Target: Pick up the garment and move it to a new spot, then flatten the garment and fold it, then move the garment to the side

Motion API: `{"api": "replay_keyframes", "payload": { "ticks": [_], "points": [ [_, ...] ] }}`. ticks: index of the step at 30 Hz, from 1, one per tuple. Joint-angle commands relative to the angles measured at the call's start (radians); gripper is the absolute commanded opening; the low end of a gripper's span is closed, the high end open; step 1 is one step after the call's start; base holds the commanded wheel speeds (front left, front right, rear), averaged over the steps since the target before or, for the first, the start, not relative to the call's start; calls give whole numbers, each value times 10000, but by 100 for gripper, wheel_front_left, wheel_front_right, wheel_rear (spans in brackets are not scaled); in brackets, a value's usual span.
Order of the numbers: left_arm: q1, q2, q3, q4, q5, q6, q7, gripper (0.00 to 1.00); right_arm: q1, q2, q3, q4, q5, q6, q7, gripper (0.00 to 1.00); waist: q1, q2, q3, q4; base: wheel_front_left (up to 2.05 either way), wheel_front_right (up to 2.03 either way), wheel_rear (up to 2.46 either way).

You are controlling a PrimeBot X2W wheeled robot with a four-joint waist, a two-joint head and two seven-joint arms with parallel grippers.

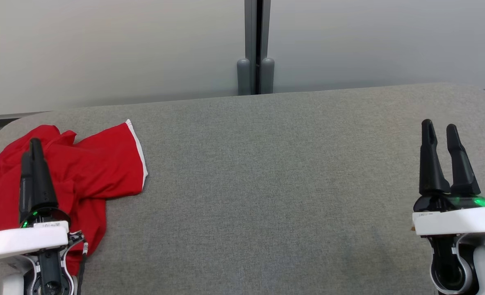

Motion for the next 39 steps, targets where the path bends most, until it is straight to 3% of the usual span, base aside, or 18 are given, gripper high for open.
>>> {"api": "replay_keyframes", "payload": {
  "ticks": [1, 4, 10, 18, 29, 34, 39],
  "points": [
    [-221, 76, -120, -350, 533, 116, -83, 100, -240, -154, 145, -190, -470, 37, -141, 100, 0, 0, 11, -1, 0, 0, 0],
    [-153, 77, -347, -502, 980, 302, -143, 100, -220, -179, 250, -176, -815, 37, -200, 100, 0, 0, 24, -5, 0, 0, 0],
    [99, 84, -1344, -647, 2868, 555, -320, 100, -75, -214, 372, 95, -1842, 38, -375, 100, 0, 0, 59, -18, 0, 0, 0],
    [287, 92, -2660, 229, 5199, 808, -543, 100, 71, -126, 489, 678, -2990, 40, -591, 100, 0, 0, 81, -29, 0, 0, 0],
    [271, 113, -3231, 1134, 6612, 1340, -823, 100, 118, 12, 598, 1135, -4240, 42, -870, 100, 0, 0, 79, -63, 0, 0, 0],
    [225, 247, -3473, 1521, 7413, 1968, -937, 100, 149, 34, 824, 1117, -4483, 43, -998, 100, 0, 0, 93, -82, 0, 0, 0],
    [158, 254, -3662, 1571, 7677, 2224, -1045, 100, 175, 64, 913, 1206, -4823, 44, -1112, 100, 0, 0, 78, -51, 0, 0, 0]
  ]
}}
